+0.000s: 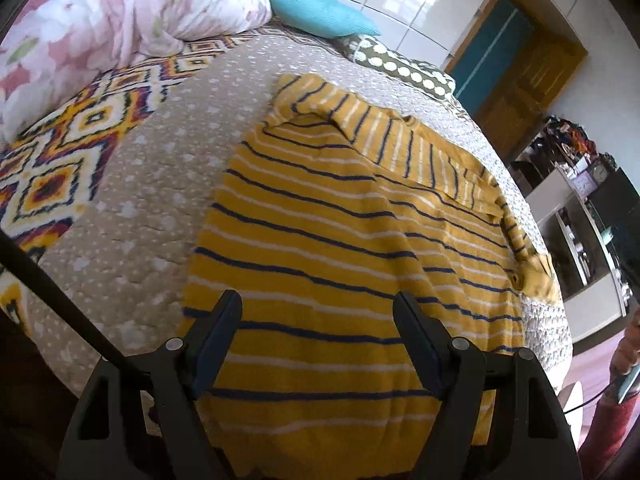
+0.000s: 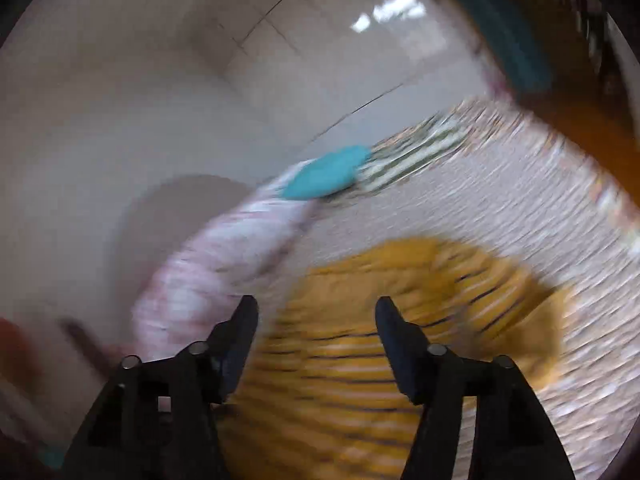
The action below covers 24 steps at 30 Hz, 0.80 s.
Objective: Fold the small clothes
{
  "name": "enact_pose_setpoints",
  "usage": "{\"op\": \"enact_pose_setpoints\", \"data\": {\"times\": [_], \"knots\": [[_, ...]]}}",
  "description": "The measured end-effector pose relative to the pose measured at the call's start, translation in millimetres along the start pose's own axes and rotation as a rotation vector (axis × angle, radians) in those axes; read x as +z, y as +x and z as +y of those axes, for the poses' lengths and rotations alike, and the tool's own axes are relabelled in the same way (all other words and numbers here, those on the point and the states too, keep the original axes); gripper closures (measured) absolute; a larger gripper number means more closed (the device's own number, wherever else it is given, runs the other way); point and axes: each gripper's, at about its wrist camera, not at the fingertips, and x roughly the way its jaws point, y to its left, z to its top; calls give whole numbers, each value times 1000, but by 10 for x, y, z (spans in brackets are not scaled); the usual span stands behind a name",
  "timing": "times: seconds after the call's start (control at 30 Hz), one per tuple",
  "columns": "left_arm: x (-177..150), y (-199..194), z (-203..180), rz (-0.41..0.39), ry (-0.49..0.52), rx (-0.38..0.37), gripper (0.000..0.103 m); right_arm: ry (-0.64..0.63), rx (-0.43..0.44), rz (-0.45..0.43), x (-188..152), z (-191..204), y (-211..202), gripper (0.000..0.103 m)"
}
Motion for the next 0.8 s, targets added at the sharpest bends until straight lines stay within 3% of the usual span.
{"op": "enact_pose_setpoints", "data": {"times": [0.13,0.23,0.3,0.43,0.57,0.7,0.73,0.8], "knots": [[-30,68,80,19,-21,3,26,-4,-169,78,-167,-272,146,36],[-51,113,48,33,-12,-2,26,-20,-241,106,-227,-469,244,36],[-58,126,-2,35,8,1,26,-65,-241,144,-281,-480,298,36],[-64,170,-106,46,31,-3,26,-310,-256,295,-614,-258,630,33],[-77,178,-187,50,57,-4,26,-636,-394,439,-991,-185,1025,32],[-83,193,-186,53,56,3,26,-843,-479,508,-1139,-243,1241,32],[-83,198,-176,55,49,4,26,-860,-481,528,-1149,-260,1278,35],[-84,196,-162,57,38,2,26,-848,-465,570,-1143,-264,1330,93]]}}
